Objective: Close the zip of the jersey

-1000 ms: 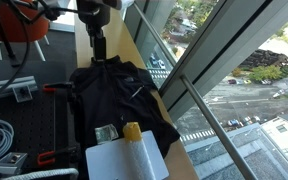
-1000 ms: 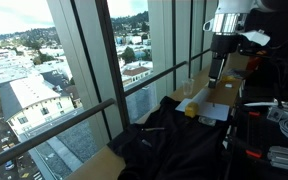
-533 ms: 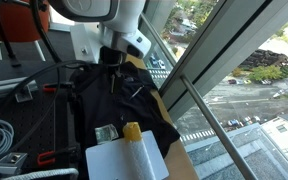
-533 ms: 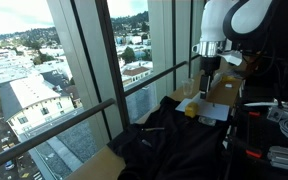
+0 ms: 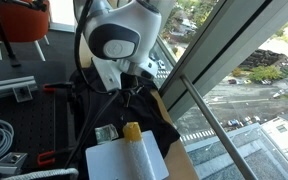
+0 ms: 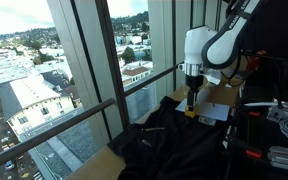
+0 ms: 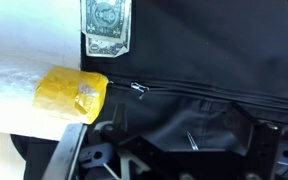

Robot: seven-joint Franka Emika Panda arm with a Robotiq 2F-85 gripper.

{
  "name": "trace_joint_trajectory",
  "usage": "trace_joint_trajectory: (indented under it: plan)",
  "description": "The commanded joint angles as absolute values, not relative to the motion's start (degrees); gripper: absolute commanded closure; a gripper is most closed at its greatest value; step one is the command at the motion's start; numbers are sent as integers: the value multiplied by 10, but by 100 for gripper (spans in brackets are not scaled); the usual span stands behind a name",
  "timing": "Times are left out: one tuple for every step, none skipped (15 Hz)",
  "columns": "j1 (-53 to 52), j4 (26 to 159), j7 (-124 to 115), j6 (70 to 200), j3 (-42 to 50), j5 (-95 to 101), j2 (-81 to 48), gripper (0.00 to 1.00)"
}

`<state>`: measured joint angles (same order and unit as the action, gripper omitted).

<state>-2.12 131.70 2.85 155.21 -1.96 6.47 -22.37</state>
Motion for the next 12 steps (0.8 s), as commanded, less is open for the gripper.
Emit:
trace_joint_trajectory:
  plan:
    - [-44, 1252, 18, 1569, 4, 97, -304, 0]
    - [-46, 1238, 18, 1571, 9, 101, -322, 0]
    - [-49, 1226, 20, 1572, 12, 101, -337, 0]
    - [-50, 1214, 20, 1570, 15, 102, -351, 0]
    - [-49, 1200, 22, 1567, 16, 99, -365, 0]
    - [-48, 1188, 24, 1566, 16, 97, -378, 0]
    - [-48, 1177, 25, 1563, 15, 95, -390, 0]
    - [-48, 1169, 25, 1564, 16, 94, -398, 0]
    - [-50, 1162, 24, 1564, 16, 94, -406, 0]
    - [-50, 1157, 24, 1563, 16, 93, -412, 0]
    - [-49, 1154, 24, 1562, 15, 91, -417, 0]
    - [-48, 1152, 24, 1561, 15, 90, -421, 0]
